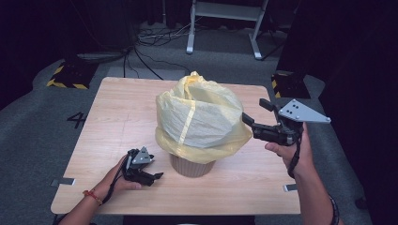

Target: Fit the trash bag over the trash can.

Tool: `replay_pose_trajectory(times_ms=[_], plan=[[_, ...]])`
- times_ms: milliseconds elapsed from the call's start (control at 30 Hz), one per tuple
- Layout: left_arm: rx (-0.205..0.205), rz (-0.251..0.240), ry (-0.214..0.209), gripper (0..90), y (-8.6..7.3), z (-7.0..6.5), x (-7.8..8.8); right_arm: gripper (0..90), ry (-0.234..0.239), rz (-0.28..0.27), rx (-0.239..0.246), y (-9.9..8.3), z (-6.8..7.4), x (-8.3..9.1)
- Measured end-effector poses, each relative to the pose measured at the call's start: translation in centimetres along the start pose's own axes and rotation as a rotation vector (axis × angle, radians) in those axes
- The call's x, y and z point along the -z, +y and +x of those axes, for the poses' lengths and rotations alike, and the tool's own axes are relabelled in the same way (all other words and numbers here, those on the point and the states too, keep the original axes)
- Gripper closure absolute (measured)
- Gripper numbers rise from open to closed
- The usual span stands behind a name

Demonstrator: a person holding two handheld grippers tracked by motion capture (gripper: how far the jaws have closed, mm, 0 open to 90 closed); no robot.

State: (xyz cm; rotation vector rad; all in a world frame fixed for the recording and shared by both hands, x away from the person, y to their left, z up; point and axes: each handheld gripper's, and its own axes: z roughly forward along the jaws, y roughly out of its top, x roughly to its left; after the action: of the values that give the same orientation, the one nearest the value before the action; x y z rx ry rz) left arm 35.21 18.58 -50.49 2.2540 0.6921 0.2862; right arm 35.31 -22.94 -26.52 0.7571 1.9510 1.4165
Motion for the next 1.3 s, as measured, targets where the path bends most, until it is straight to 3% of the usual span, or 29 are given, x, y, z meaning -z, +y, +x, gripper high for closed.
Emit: replay_pose_trajectory(times_ms=[133, 367, 700, 900, 1033, 1300], plan=[[-0.004, -0.001, -0.002, 20.8, 0.0, 0.0, 0.0, 29.0, 0.033, 0.008, 0.030, 1.3, 0.1, -0.2], [-0.005, -0.001, -0.004, 20.9, 0.1, 0.0, -0.1, 31.1, 0.153, 0.083, 0.106, 4.0, 1.3, -3.0], [-0.004, -0.001, -0.004, 20.9, 0.1, 0.0, -0.1, 33.5, 0.241, 0.240, 0.142, 4.3, 2.6, -7.8], [-0.005, -0.001, -0.004, 20.9, 0.1, 0.0, -0.1, 37.8, 0.309, 0.396, 0.167, 4.2, 3.2, -10.1], [-0.006, 0.000, -0.004, 20.9, 0.1, 0.0, -0.1, 41.1, 0.326, 0.507, 0.202, 4.0, 3.5, -11.3], [-0.007, -0.002, -0.002, 20.9, 0.1, 0.0, -0.1, 41.2, 0.326, 0.656, 0.250, 3.6, 4.7, -13.4]])
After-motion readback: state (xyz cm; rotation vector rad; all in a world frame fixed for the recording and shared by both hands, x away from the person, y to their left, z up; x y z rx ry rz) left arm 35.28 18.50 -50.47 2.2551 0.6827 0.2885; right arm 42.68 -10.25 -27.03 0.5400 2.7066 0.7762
